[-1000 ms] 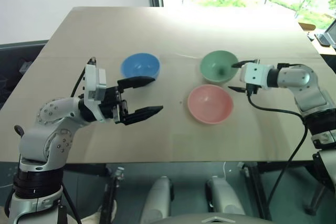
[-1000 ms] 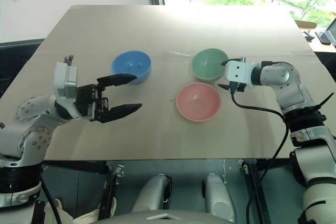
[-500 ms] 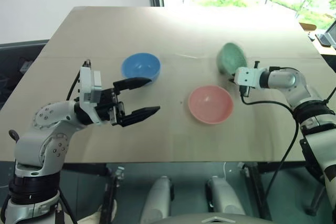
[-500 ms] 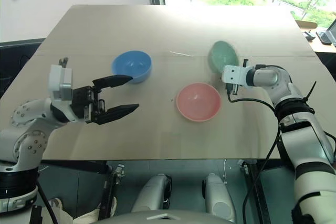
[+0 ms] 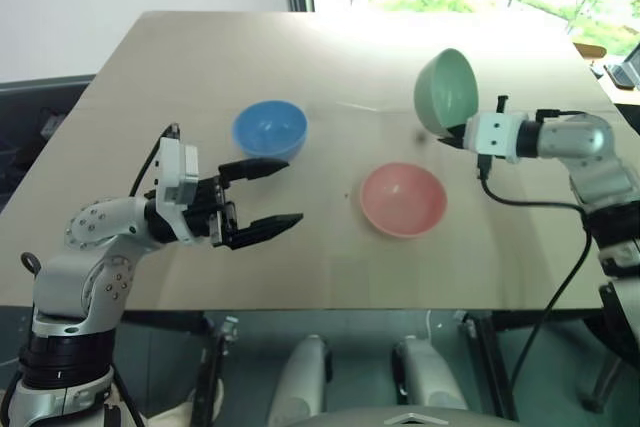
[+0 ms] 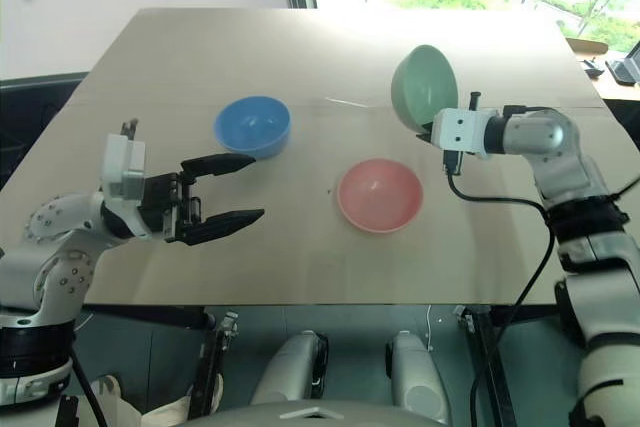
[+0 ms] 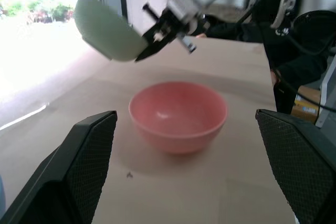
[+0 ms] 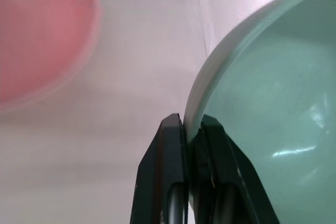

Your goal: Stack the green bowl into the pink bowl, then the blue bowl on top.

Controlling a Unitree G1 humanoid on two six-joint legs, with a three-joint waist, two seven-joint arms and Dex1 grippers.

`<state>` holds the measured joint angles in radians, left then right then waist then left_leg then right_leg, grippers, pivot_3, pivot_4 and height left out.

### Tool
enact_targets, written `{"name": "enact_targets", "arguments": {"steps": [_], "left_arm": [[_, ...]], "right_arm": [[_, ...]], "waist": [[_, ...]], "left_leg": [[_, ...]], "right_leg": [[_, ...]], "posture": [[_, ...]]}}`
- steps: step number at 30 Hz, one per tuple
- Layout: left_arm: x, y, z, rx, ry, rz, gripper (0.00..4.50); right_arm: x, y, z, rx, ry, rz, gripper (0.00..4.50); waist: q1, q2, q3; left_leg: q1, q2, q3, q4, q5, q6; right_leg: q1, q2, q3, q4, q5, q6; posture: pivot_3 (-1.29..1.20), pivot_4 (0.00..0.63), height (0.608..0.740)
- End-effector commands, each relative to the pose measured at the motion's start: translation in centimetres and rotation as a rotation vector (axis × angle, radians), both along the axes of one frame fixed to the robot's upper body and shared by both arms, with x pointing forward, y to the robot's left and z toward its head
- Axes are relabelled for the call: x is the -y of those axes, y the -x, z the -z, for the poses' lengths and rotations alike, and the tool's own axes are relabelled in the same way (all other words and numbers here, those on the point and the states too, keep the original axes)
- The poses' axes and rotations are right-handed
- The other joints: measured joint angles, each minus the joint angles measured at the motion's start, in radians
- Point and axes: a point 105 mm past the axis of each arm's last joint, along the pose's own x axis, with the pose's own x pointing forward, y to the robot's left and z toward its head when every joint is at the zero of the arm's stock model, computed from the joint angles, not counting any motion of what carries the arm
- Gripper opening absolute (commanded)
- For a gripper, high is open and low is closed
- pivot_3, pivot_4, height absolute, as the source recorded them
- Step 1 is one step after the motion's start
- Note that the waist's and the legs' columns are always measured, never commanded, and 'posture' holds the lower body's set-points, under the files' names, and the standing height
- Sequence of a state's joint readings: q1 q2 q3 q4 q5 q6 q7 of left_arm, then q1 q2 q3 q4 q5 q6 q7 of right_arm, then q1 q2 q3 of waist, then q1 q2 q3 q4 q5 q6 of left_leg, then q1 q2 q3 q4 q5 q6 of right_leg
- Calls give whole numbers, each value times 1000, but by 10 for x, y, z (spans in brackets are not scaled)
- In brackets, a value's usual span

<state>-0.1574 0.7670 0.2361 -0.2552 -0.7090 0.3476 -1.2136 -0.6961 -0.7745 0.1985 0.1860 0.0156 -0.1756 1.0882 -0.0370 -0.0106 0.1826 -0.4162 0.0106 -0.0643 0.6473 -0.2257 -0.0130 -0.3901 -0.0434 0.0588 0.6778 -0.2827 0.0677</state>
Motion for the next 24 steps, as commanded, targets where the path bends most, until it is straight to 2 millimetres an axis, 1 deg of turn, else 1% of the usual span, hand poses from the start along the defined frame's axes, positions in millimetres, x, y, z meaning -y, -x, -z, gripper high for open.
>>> {"name": "enact_targets", "arguments": {"steps": [1, 3, 5, 6, 8, 9, 10, 12, 13, 14, 15, 17, 19, 21, 23, 24], "left_arm": [[-6, 2, -6, 12, 11, 20, 4500], [-15, 3, -6, 2, -2, 33, 4500], [-19, 2, -6, 2, -19, 41, 4500], [-21, 1, -6, 2, -31, 46, 4500], [-22, -1, -5, 7, -52, 61, 4500], [-21, -2, -5, 9, -52, 67, 4500], [-20, -2, -6, 11, -49, 70, 4500], [-19, -5, -7, 15, -45, 65, 4500], [-18, -7, -7, 20, -49, 55, 4500], [-17, -10, -7, 34, -58, 40, 4500], [-16, -16, -5, 58, -76, 9, 4500], [-13, -26, -5, 100, -103, -59, 4500], [-10, -35, -8, 154, -133, -114, 4500], [-7, -42, -12, 214, -169, -177, 4500], [-3, -52, -16, 294, -247, -246, 4500], [-2, -60, -19, 319, -289, -305, 4500]], "right_arm": [[-20, 41, -17, -46, -34, -73, 63], [-32, 59, -11, -84, -40, -81, 63], [-39, 69, -6, -131, -43, -76, 63], [-41, 70, -1, -144, -29, -71, 345], [-40, 74, 10, -226, -2, -51, 973], [-39, 75, 12, -234, 9, -44, 1304], [-38, 73, 8, -215, -6, -24, 1843], [-34, 67, -4, -169, -50, 23, 2705], [-31, 66, -9, -160, -67, 40, 3029], [-28, 66, -13, -155, -83, 52, 3563], [-25, 67, -19, -162, -129, 71, 3946], [-21, 69, -33, -168, -262, 106, 3946], [-16, 73, -43, -150, -365, 142, 3946], [-15, 81, -47, -158, -450, 160, 3946], [-20, 90, -49, -173, -528, 149, 3946], [-24, 92, -50, -175, -567, 149, 3946]], "waist": [[1, 0, 0], [-2, 0, 0], [-3, 0, 0], [-3, 0, 0], [-2, 0, 0], [-1, 0, 0], [1, 0, 0], [2, 0, 0], [2, 0, 0], [2, 0, 0], [2, 0, 0], [4, -1, 0], [5, -1, 0], [6, -1, 0], [6, -1, 0], [6, -1, 0]], "left_leg": [[0, 0, 0, 0, 0, 0], [1, 0, 1, 1, 0, 0], [3, 0, 0, 1, 0, 0], [3, 0, 0, 1, 0, 0], [2, 0, 0, 2, 0, 0], [2, 0, 0, 2, 0, 0], [2, 0, 0, 2, 0, 0], [1, 0, 0, 2, 0, 0], [1, 0, 0, 2, 0, 0], [1, 0, 0, 2, 0, 0], [0, 0, 0, 2, 0, 0], [1, 0, 0, 2, 0, 0], [0, 0, -1, 2, 0, 0], [0, 0, -2, 1, 0, 0], [0, 0, -2, 1, 0, 0], [0, 0, -2, 1, 0, 0]], "right_leg": [[0, 0, 0, 0, 0, 0], [0, 0, 0, 1, 0, 0], [1, 0, 0, 2, 0, 0], [1, 0, 0, 2, 0, 0], [2, 0, -1, 1, 0, 0], [2, 0, -1, 1, 0, 0], [1, 0, -1, 1, 0, 0], [1, 0, -1, 0, 0, 0], [1, 0, -1, 1, 0, 0], [1, 0, -1, 1, 0, 0], [1, 0, -1, 1, 0, 0], [1, 0, -1, 1, 0, 0], [1, 0, -2, 1, 0, 0], [1, 0, -2, 0, 0, 0], [2, 0, -2, 0, 0, 0], [2, 0, -2, 1, 0, 0]], "posture": [[0, 150, 740], [0, 150, 740], [0, 150, 740], [0, 150, 740], [0, 150, 740], [0, 150, 740], [0, 150, 740], [0, 150, 740], [0, 150, 740], [0, 150, 740], [0, 150, 740], [0, 150, 740], [0, 150, 740], [0, 150, 740], [0, 150, 740], [0, 150, 740]]}}
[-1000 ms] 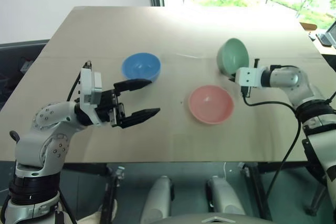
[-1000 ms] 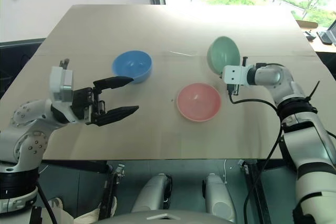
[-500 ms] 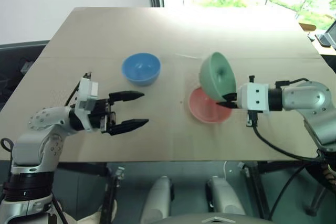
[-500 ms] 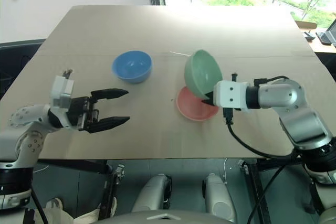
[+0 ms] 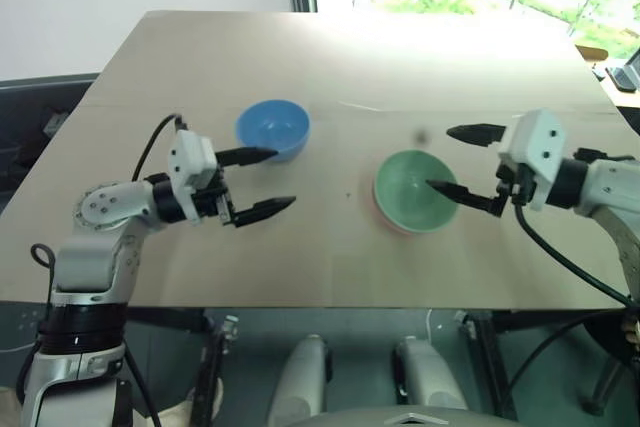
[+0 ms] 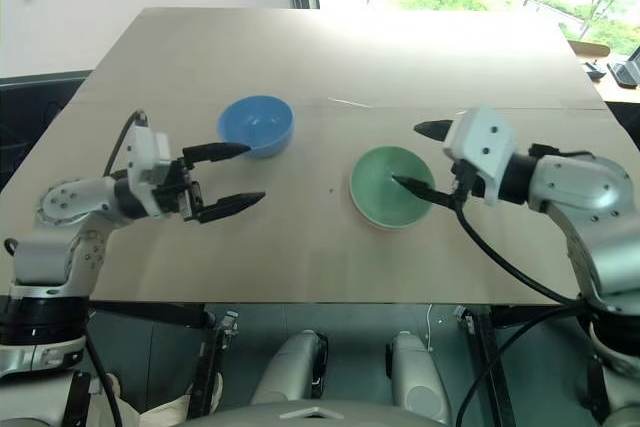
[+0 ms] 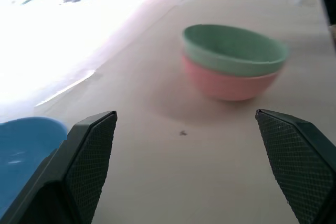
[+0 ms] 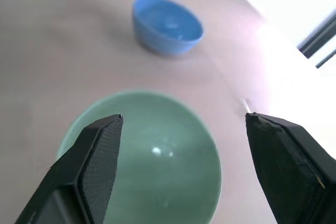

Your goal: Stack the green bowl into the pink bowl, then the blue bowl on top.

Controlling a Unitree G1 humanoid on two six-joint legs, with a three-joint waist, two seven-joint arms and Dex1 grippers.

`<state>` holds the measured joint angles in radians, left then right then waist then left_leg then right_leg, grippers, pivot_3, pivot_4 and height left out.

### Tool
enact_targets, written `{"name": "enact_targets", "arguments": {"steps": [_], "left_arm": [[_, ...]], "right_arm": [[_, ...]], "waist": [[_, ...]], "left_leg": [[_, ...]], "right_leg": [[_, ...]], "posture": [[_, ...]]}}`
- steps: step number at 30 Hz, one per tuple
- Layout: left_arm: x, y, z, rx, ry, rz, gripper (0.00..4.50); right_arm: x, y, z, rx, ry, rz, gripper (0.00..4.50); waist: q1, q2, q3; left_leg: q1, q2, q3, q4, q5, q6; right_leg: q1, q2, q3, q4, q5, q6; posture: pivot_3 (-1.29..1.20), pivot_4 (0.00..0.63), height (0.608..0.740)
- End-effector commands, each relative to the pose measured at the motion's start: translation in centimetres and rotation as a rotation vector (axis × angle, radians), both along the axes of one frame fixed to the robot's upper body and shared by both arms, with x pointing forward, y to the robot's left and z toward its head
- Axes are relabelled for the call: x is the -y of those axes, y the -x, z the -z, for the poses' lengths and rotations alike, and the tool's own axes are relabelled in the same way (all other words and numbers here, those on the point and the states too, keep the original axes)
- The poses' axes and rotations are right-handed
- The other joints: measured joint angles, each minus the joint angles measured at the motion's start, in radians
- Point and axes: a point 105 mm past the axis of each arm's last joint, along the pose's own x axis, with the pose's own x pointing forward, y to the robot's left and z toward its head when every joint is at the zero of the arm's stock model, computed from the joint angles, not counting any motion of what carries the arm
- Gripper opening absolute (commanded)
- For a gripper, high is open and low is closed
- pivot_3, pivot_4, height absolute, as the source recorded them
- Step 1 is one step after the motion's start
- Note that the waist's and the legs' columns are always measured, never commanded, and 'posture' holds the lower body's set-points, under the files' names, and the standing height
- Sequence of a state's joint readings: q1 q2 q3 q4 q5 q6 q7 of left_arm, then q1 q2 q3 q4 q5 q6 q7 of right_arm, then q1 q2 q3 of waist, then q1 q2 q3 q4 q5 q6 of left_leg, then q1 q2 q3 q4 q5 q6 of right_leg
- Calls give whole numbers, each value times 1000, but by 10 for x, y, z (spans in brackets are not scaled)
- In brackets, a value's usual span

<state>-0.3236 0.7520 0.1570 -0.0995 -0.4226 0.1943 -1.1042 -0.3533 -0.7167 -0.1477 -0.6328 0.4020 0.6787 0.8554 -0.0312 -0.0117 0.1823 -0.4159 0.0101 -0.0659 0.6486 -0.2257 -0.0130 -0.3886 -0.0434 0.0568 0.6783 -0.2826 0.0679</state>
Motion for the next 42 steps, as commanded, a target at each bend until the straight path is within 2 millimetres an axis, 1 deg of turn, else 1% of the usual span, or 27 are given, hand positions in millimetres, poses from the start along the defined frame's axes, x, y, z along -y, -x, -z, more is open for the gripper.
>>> {"name": "enact_targets", "arguments": {"steps": [1, 3, 4, 6, 8, 10, 12, 15, 17, 18, 19, 20, 24, 26, 27, 28, 30, 34, 36, 37, 40, 41, 42], "left_arm": [[7, -20, -18, 155, -138, -153, 4500], [6, -31, -17, 147, -225, -234, 4500], [5, -36, -14, 144, -300, -252, 4500], [0, -45, -9, 169, -466, -287, 4500], [-7, -51, -4, 156, -564, -326, 4500], [-13, -57, -2, 143, -599, -368, 4500], [-20, -64, 7, 125, -640, -410, 4500], [-25, -66, 19, 105, -700, -418, 4500], [-23, -65, 25, 92, -704, -399, 3983], [-20, -65, 26, 91, -703, -387, 3841], [-19, -66, 26, 90, -694, -391, 3483], [-18, -67, 27, 92, -692, -393, 3016], [-14, -70, 27, 108, -689, -387, 1551], [-13, -72, 27, 114, -696, -380, 706], [-12, -74, 27, 123, -701, -372, 213], [-11, -76, 25, 134, -702, -367, 95], [-9, -81, 19, 159, -693, -360, 95], [-4, -83, 13, 171, -688, -322, 95], [1, -83, 8, 181, -674, -294, 95], [12, -82, 1, 211, -641, -251, 95], [61, -67, -20, 282, -512, -25, 95], [80, -57, -24, 275, -482, 88, 95], [94, -49, -27, 274, -465, 176, 95]], "right_arm": [[-12, 15, -16, 55, -119, -4, 3946], [-21, 19, -12, 54, -144, -12, 3946], [-24, 19, -10, 53, -149, -13, 3946], [-29, 21, -4, 47, -141, -18, 3946], [-32, 22, -2, 43, -144, -24, 3946], [-33, 22, -2, 43, -154, -20, 3946], [-29, 16, -1, 51, -148, 6, 3946], [-28, 13, 3, 59, -120, 16, 3946], [-28, 13, 4, 64, -116, 17, 4004], [-28, 13, 4, 70, -114, 18, 4004], [-27, 13, 4, 74, -113, 19, 4004], [-27, 13, 4, 77, -112, 18, 4004], [-27, 13, 3, 88, -105, 17, 4004], [-25, 11, 3, 98, -101, 20, 4004], [-24, 9, 3, 107, -93, 27, 4004], [-21, 7, 4, 114, -80, 34, 4004], [-18, 6, 6, 122, -59, 43, 4004], [-12, 5, 7, 135, -51, 60, 4004], [-9, 4, 6, 142, -51, 75, 4004], [-5, 2, 6, 149, -52, 90, 4004], [5, 0, 3, 171, -54, 139, 4004], [9, 4, 1, 175, -60, 154, 4004], [12, 8, 1, 174, -66, 159, 4004]], "waist": [[0, 0, 0], [-2, 0, 0], [-4, 0, 0], [-7, -1, -1], [-9, -1, -1], [-10, -1, 0], [-9, -1, 0], [-9, -1, 0], [-8, -2, 0], [-8, -2, 0], [-7, -2, 0], [-6, -2, 0], [-4, -2, 0], [-4, -2, 0], [-4, -2, 0], [-4, -2, 0], [-3, -2, 0], [-3, -2, 0], [-4, -2, 0], [-4, -2, 0], [3, -2, 0], [15, -2, 0], [22, -3, 0]], "left_leg": [[0, 0, 0, 0, 0, 0], [0, 0, 0, 0, 0, 0], [0, 0, 0, 1, 0, 0], [0, 0, 0, 1, 0, 0], [1, 0, 0, 0, 0, 0], [1, 0, 0, 0, 0, 0], [0, 0, 0, 0, 0, 0], [0, 0, 0, 0, 0, 0], [0, 0, 0, 0, 0, 0], [0, 0, 0, 0, 0, 0], [0, 0, 0, 0, 0, 0], [0, 0, 0, 0, 0, 0], [0, 0, 0, 0, 0, 0], [0, 0, 0, 0, 0, 0], [0, 0, 0, 0, 0, 0], [0, 0, 0, 0, 0, 0], [0, 0, 0, 0, 0, 0], [0, 0, 0, 0, 0, 0], [-1, 0, 0, 0, 0, 0], [-1, 0, 0, 0, 0, 0], [-1, 0, 0, 1, 0, 0], [-1, -1, -1, 1, 0, 0], [-2, -1, -1, 2, 0, 0]], "right_leg": [[0, 0, 0, 0, 0, 0], [0, 0, 0, 1, 0, 0], [0, 0, 0, 1, 0, 0], [0, 1, 0, 0, 0, 0], [0, 1, 0, 0, 0, 0], [0, 1, 0, 0, 0, 0], [0, 1, 0, 0, 0, 0], [0, 1, 0, 0, 0, 0], [0, 1, 0, 0, 0, 0], [0, 1, 0, 0, 0, 0], [0, 1, 0, 0, 0, 0], [0, 1, 0, 0, 0, 0], [0, 1, 0, 0, 0, 0], [0, 1, 0, 0, 0, 0], [0, 1, 0, 0, 0, 0], [0, 1, 0, 0, 0, 0], [0, 1, 0, 0, 0, 0], [0, 1, 0, 0, 0, 0], [0, 1, 0, 0, 0, 0], [0, 1, 0, 0, 0, 0], [0, 1, 0, 0, 0, 0], [0, 1, -1, 0, 0, 0], [0, 0, -1, 0, 0, 0]], "posture": [[0, 150, 740], [0, 150, 740], [0, 150, 740], [0, 150, 740], [0, 150, 740], [0, 150, 740], [0, 150, 740], [0, 150, 740], [0, 150, 740], [0, 150, 740], [0, 150, 740], [0, 150, 740], [0, 150, 740], [0, 150, 740], [0, 150, 740], [0, 150, 740], [0, 150, 740], [0, 150, 740], [0, 150, 740], [0, 150, 740], [0, 150, 740], [0, 150, 740], [0, 150, 740]]}}
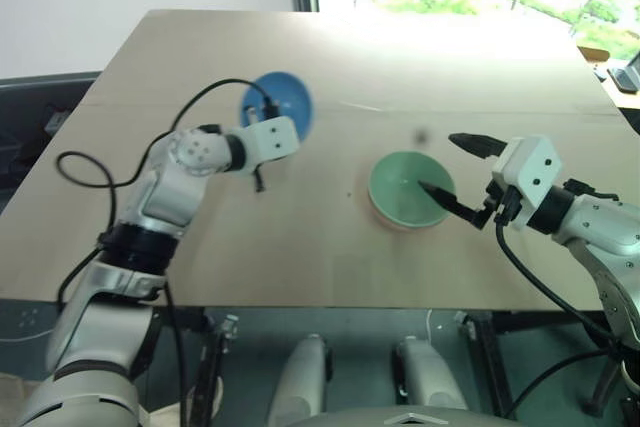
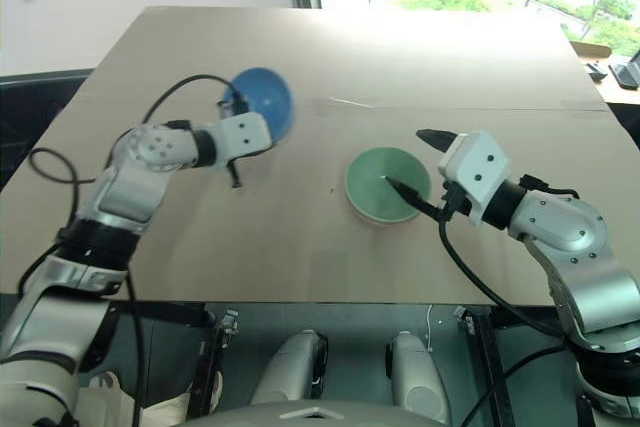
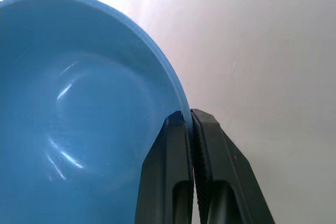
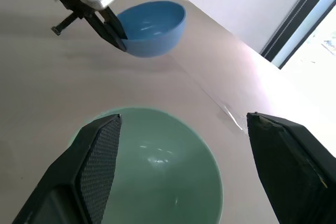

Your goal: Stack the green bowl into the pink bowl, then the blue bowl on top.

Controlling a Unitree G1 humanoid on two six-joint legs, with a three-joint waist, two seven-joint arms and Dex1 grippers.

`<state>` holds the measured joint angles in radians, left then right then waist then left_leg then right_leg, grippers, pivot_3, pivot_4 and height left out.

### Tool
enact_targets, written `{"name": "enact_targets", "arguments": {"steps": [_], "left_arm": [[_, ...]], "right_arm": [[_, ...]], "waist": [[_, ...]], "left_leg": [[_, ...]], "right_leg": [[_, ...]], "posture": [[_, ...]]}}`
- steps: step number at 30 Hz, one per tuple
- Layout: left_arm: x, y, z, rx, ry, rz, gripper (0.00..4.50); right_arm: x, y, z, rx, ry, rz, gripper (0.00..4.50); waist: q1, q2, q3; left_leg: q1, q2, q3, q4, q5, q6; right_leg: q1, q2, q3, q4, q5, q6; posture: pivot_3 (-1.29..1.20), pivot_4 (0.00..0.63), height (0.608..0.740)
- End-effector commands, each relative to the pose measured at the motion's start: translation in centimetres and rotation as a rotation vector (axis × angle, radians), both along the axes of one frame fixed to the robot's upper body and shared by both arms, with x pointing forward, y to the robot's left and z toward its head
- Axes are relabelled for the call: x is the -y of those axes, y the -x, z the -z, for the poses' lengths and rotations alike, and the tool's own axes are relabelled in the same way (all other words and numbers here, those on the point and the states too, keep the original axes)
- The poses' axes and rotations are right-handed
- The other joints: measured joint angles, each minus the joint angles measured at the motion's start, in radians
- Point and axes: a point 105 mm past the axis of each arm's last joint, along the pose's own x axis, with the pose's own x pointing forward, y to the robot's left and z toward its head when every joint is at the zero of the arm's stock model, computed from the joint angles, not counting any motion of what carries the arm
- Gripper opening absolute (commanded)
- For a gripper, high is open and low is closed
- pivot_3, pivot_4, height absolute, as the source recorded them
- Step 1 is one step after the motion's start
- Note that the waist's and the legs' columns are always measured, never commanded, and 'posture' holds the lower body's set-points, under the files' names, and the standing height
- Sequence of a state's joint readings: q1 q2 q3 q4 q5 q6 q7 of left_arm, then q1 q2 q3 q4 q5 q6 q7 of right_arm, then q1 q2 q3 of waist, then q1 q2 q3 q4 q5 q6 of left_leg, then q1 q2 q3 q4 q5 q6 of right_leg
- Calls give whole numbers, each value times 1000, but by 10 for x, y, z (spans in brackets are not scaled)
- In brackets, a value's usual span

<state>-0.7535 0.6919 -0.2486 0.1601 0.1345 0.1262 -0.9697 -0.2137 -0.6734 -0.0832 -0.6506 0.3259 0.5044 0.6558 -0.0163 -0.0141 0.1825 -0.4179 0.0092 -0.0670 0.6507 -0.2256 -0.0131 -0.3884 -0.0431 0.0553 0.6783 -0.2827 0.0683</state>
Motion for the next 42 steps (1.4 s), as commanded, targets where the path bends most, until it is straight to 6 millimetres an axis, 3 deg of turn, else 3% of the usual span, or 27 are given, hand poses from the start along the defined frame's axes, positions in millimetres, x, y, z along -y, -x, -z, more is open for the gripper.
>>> {"name": "enact_targets", "arguments": {"steps": [1, 6, 14, 23, 24, 25, 30, 36, 42], "left_arm": [[59, 35, -35, 9, 46, 386, 95], [87, 49, -36, -82, -7, 632, 95], [109, 43, -31, -124, -162, 849, 95], [126, 47, -28, -143, -229, 972, 95], [127, 47, -29, -143, -225, 975, 684], [128, 48, -31, -148, -215, 978, 895], [120, 46, -46, -158, -153, 950, 2771], [88, 32, -68, -261, 18, 772, 2771], [63, 23, -88, -195, 433, 562, 2771]], "right_arm": [[13, 19, -15, 59, -18, 24, 4004], [24, 50, -9, -9, -50, 88, 4004], [58, 93, 6, -63, -82, 291, 4004], [59, 107, 5, -32, -101, 345, 4004], [58, 106, 5, -29, -101, 345, 4004], [57, 106, 5, -27, -102, 345, 4004], [52, 101, 3, -32, -101, 334, 4004], [48, 92, 9, -74, -55, 325, 4004], [54, 73, 15, -119, -17, 283, 4004]], "waist": [[11, 0, 0], [3, 0, 0], [0, 0, 0], [-9, 0, 0], [-9, 0, 0], [-10, 0, 0], [-13, -1, 0], [-20, -1, 0], [-22, 0, 0]], "left_leg": [[-1, -1, -1, 0, 0, 0], [-1, -1, -2, 0, 0, 0], [3, -1, -2, 2, 0, 0], [4, -1, -2, 2, 0, 0], [4, -1, -2, 2, 0, 0], [4, -1, -2, 2, 0, 0], [3, -1, -3, 2, 0, 0], [3, 0, -4, 2, 0, 0], [3, 0, -4, 2, 0, 0]], "right_leg": [[0, 0, -1, 0, 0, 0], [0, 0, -1, 0, 0, 0], [5, 1, -1, 0, 0, 0], [6, 1, -1, 0, 0, 0], [6, 1, -1, 0, 0, 0], [6, 1, -1, 0, 0, 0], [6, 1, -1, -1, 0, 0], [6, 1, -2, -1, -1, 0], [7, 1, -2, -1, -1, 0]], "posture": [[0, 150, 740], [0, 150, 740], [0, 150, 740], [0, 150, 740], [0, 150, 740], [0, 150, 740], [0, 150, 740], [0, 150, 740], [0, 150, 740]]}}
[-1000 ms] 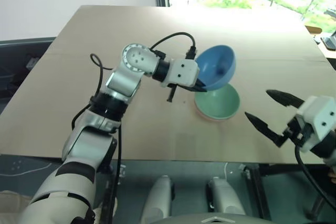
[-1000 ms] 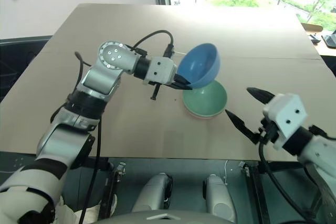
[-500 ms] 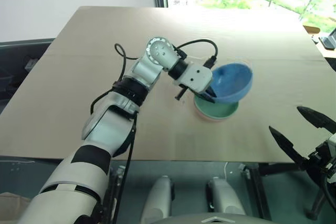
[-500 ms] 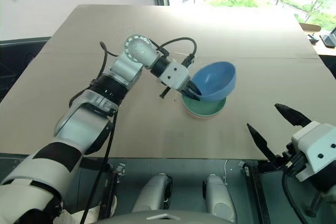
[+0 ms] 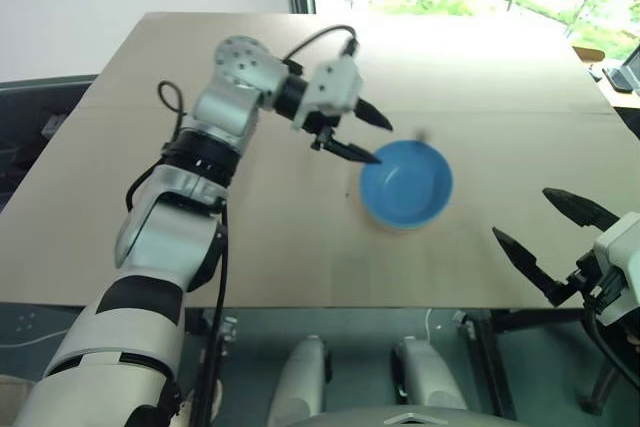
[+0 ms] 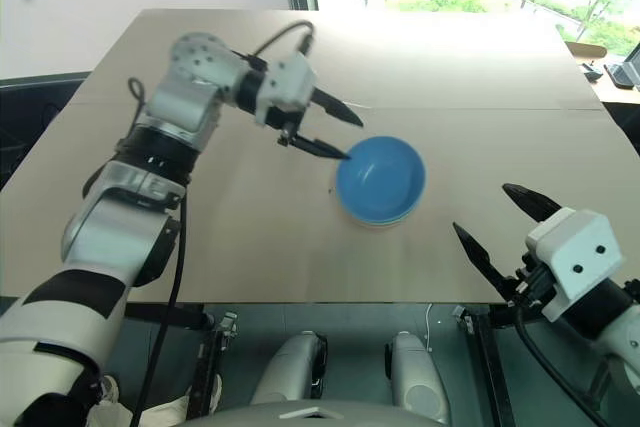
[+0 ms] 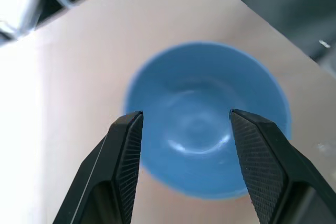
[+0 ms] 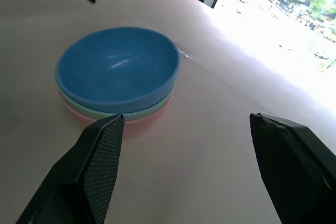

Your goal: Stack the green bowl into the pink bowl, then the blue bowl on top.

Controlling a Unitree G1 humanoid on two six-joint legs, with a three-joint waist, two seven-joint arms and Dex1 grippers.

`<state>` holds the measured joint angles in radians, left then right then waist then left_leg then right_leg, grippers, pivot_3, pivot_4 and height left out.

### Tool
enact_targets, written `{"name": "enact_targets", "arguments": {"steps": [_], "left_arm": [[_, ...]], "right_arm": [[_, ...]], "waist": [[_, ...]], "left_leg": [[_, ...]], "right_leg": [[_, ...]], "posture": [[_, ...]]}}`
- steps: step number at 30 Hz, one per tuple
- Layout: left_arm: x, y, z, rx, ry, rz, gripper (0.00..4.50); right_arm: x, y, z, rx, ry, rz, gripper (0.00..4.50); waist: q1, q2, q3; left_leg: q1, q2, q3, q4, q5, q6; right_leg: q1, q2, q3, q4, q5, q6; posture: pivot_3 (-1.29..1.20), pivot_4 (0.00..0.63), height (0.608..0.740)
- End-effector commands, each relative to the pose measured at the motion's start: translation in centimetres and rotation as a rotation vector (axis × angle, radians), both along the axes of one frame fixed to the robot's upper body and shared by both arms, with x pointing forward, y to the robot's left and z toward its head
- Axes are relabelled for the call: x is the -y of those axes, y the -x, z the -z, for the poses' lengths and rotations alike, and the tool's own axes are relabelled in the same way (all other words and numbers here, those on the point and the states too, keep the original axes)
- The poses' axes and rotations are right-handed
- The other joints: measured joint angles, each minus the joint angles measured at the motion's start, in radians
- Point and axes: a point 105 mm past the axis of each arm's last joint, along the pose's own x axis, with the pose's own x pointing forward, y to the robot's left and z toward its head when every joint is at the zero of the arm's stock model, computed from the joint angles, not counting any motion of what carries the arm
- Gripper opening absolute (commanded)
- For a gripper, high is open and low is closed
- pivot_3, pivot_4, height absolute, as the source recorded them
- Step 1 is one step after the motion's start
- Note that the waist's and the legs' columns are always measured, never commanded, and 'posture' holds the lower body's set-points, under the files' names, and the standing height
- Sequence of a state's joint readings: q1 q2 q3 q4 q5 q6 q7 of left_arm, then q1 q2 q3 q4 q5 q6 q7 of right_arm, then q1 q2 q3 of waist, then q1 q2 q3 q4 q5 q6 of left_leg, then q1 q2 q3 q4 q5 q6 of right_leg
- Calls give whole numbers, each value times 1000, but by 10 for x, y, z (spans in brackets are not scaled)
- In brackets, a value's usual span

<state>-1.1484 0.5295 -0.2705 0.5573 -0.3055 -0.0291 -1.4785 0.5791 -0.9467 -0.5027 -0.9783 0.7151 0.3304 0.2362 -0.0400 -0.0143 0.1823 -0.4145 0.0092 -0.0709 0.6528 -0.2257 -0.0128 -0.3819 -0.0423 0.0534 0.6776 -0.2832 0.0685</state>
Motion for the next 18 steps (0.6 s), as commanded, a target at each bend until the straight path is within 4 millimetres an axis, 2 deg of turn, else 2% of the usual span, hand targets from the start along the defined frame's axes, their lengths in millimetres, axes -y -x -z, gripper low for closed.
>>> {"name": "enact_targets", "arguments": {"steps": [1, 2, 3, 5, 7, 8, 9, 11, 12, 13, 15, 18], "left_arm": [[-12, -2, -17, -76, 277, -127, 2771], [-17, -5, -18, -80, 358, -179, 2771], [-27, -9, -11, -98, 393, -264, 2771], [-43, -4, 6, -111, 423, -348, 2771], [-62, 21, 32, -200, 423, -366, 2771], [-69, 34, 34, -285, 461, -350, 2771], [-74, 42, 34, -326, 498, -354, 3041], [-85, 52, 43, -319, 462, -409, 3593], [-92, 58, 49, -316, 435, -445, 3912], [-98, 62, 54, -315, 415, -478, 4428], [-112, 63, 61, -250, 380, -584, 4489], [-121, 76, 74, -268, 319, -615, 4489]], "right_arm": [[1, -7, 6, -48, 17, -37, 4004], [1, -9, 8, -61, -1, -51, 4004], [1, -13, 8, -70, -12, -65, 4004], [3, -21, 9, -85, -25, -96, 4004], [19, -31, 14, -137, -12, -77, 4004], [25, -33, 16, -156, -4, -74, 4004], [29, -32, 15, -161, -7, -78, 4004], [38, -32, 10, -154, -63, -57, 4498], [41, -30, 11, -166, -47, -62, 4500], [43, -28, 12, -171, -27, -61, 4500], [49, -29, 13, -171, -29, -29, 4500], [40, -17, 21, -231, -29, -98, 4500]], "waist": [[4, 0, 0], [6, 0, 0], [8, 0, 0], [4, 0, 0], [-1, 0, 0], [-3, 0, 0], [-1, 0, 0], [7, 0, 0], [16, 0, 0], [25, 0, 0], [31, 0, -1], [35, 1, -2]], "left_leg": [[0, 0, 0, 0, 0, 0], [0, 0, -1, 0, 0, 0], [0, 0, -2, 0, 0, 0], [0, 0, -2, 1, 0, 0], [1, 0, -1, 1, 0, 0], [1, 0, -1, 0, 0, 0], [1, 1, -1, 0, 0, 0], [0, 1, -2, 0, 0, 0], [0, 1, -3, 0, 0, 0], [0, 1, -4, 0, 0, 0], [2, 1, -3, 0, 0, 0], [3, -1, -3, 0, 0, 0]], "right_leg": [[0, 0, 0, 0, 0, 0], [0, 0, -1, 0, 0, 0], [1, 0, -1, 0, 0, 0], [1, 0, -2, 0, 0, 0], [1, -1, 0, 0, 0, 0], [1, 0, 0, 0, 0, 0], [1, 0, 0, 0, 0, 0], [0, 0, -2, 0, 0, 0], [0, -1, -3, 0, 0, 0], [1, -1, -4, 0, 0, -1], [3, -1, -4, -1, 0, -1], [5, -3, -4, -1, 0, 0]], "posture": [[0, 150, 740], [0, 150, 740], [0, 150, 740], [0, 150, 740], [0, 150, 740], [0, 150, 740], [0, 150, 740], [0, 150, 740], [0, 150, 740], [0, 150, 740], [0, 150, 740], [0, 150, 740]]}}
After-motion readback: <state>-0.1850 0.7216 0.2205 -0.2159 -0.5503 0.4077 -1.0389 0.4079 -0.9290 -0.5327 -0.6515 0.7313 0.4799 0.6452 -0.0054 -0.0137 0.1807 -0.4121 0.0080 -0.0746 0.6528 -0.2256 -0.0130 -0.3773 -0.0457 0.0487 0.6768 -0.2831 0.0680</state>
